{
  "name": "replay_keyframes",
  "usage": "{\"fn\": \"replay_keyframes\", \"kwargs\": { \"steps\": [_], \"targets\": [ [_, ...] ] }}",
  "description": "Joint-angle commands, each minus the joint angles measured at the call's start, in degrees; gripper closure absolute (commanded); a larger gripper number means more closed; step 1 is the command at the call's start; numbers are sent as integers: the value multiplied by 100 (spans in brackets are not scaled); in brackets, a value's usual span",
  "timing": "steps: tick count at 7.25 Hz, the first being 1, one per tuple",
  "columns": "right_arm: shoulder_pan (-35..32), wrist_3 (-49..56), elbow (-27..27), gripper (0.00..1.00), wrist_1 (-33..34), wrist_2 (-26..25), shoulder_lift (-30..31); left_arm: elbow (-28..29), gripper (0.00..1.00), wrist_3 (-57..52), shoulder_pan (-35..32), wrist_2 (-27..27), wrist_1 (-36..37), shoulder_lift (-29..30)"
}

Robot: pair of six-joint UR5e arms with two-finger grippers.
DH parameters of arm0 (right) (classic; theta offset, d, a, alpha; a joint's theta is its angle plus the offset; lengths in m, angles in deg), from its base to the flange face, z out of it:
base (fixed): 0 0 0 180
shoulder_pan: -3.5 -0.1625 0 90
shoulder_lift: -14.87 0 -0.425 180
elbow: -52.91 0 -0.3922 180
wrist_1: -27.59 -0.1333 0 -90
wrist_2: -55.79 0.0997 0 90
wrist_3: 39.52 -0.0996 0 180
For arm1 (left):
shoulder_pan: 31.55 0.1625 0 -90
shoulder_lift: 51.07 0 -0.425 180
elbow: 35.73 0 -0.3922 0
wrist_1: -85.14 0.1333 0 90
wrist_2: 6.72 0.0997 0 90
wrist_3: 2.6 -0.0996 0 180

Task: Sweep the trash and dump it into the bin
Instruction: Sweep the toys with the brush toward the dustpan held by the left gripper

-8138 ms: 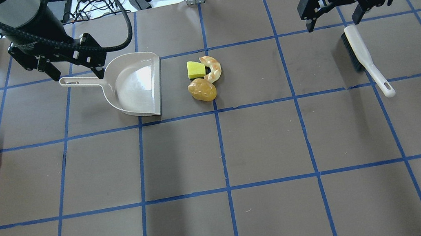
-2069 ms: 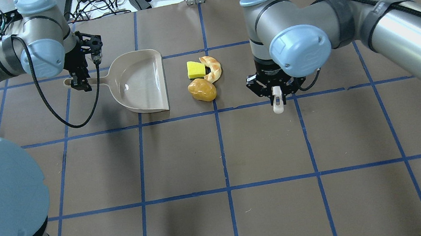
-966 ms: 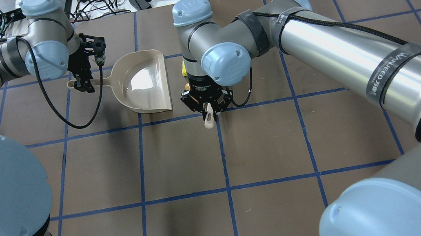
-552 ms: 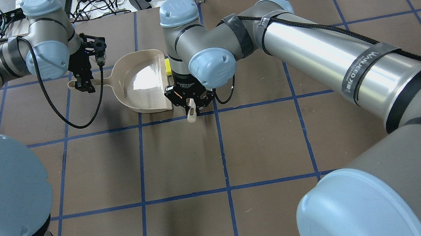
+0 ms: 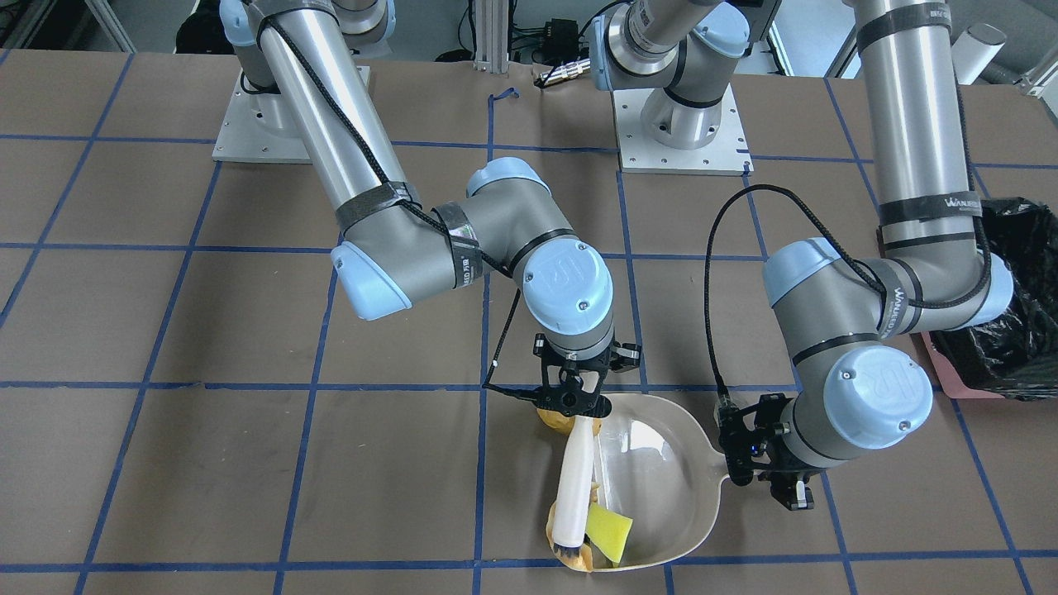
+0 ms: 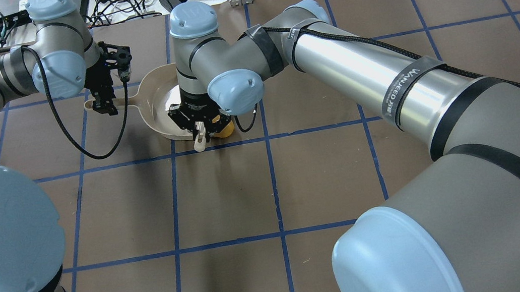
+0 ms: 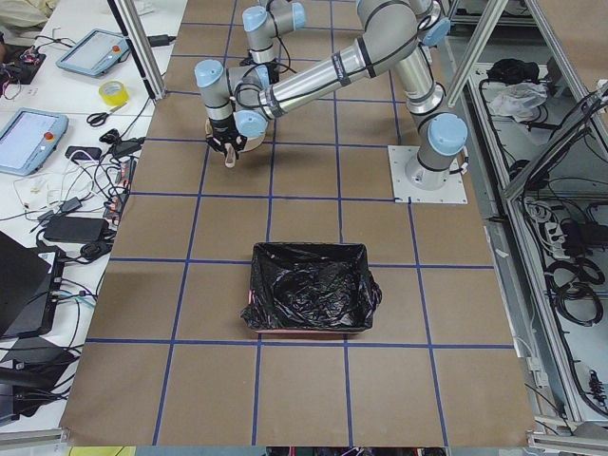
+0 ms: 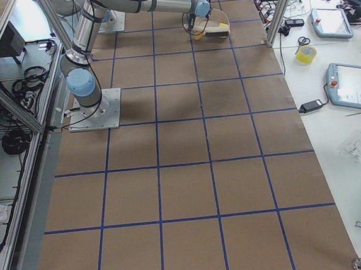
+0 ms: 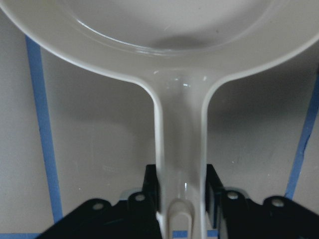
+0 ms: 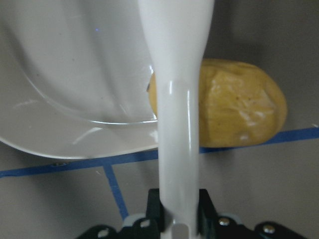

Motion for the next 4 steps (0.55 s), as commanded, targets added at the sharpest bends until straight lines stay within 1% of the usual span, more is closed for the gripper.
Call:
{"fn": "replay_keyframes", "kwargs": {
  "steps": [1,2,3,4],
  "targets": [
    [-43,-789,-107,100,317,588,-76,1,93,0,0,0,1,1],
    [-87,-1314,-125,100,571,852,-129,1,93,0,0,0,1,1],
    [-96,-1581,-186,100,608,959,-138,-8,93,-9,0,0,1,10],
    [-96,-1775,-256,100,574,960,-120,-8,93,-9,0,0,1,2]
  ]
}}
